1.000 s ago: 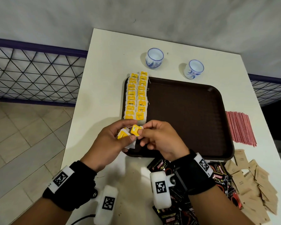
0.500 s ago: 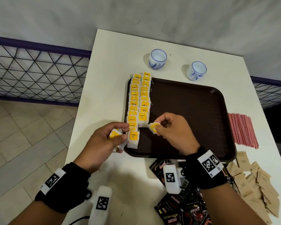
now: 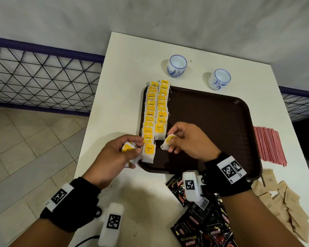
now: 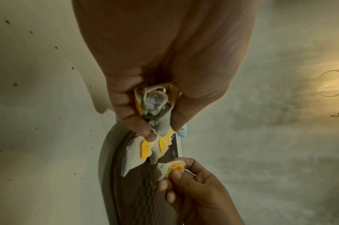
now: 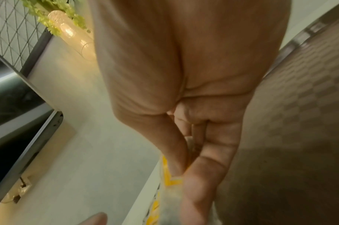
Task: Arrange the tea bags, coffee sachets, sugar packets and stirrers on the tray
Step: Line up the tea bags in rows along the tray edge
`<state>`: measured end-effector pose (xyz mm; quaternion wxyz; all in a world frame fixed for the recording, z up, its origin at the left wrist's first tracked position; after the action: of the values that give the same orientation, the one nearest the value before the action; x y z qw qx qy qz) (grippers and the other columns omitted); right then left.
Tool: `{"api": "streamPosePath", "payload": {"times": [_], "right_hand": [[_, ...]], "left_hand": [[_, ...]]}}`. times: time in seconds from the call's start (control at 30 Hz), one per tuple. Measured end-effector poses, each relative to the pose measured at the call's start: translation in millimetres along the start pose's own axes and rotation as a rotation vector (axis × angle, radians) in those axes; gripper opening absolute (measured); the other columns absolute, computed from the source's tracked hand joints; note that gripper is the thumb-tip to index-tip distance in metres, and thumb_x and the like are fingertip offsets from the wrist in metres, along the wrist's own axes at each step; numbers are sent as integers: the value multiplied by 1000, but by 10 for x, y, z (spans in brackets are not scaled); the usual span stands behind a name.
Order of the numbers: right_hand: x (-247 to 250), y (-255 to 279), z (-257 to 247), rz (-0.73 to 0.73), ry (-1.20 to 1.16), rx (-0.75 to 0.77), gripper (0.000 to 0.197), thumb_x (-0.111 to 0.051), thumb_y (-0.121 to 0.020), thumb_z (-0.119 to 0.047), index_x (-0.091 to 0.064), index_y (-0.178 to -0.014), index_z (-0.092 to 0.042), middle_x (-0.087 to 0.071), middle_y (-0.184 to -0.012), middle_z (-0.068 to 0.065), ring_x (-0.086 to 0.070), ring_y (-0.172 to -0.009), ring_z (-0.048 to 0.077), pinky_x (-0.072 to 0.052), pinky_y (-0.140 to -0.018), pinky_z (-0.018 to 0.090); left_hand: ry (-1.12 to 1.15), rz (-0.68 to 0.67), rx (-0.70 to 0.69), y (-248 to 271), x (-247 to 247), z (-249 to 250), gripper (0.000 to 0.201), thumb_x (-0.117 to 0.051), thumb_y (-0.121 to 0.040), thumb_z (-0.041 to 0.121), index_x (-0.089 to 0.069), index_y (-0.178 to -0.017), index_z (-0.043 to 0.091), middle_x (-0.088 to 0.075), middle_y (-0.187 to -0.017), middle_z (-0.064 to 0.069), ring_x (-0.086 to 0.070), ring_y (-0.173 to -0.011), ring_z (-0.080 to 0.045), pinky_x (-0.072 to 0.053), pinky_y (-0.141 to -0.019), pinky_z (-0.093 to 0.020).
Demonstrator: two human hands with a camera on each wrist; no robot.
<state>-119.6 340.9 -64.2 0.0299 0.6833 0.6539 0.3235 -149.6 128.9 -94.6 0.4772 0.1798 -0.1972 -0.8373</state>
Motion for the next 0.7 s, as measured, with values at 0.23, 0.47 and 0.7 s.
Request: {"api": "streamPosePath", "payload": {"times": [0.23, 0.47, 0.7], "right_hand": [[-117, -219, -29, -40, 77, -40, 7, -70, -89, -2, -64, -94, -2, -72, -71, 16, -70, -59, 21, -51, -48, 25], [-220, -294, -34, -93, 47, -59, 3, -67, -91, 0, -69, -93, -1, -70, -70, 20, -70, -59, 21, -55, -53, 24], [-230, -342, -38, -62, 129, -78, 20, -55, -92, 2, -70, -93, -11, -71, -67, 15, -69, -56, 20, -55, -53, 27]], "left_hand": [[-5, -5, 10, 3, -13, -26, 26, -67, -94, 4, -76, -106, 24, -75, -102, 5, -69, -86, -16, -57, -65, -31], [-2, -5, 20, -1, -15, -28, 24, -67, -94, 4, -76, -107, 22, -75, -102, 6, -69, -88, -17, -57, -65, -31], [-3, -9, 36, -2, -34, -31, 24, -66, -94, 4, -75, -108, 20, -74, -109, 3, -69, -91, -17, -58, -67, -32]]}}
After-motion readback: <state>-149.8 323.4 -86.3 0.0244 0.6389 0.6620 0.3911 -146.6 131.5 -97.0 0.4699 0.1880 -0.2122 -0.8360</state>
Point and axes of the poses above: each hand's wrist, its own y-axis away from the middle knuckle, its own x-axis out of the back of the hand, z = x × y, the point moved 9 cm from there along -y, towards the middle knuckle
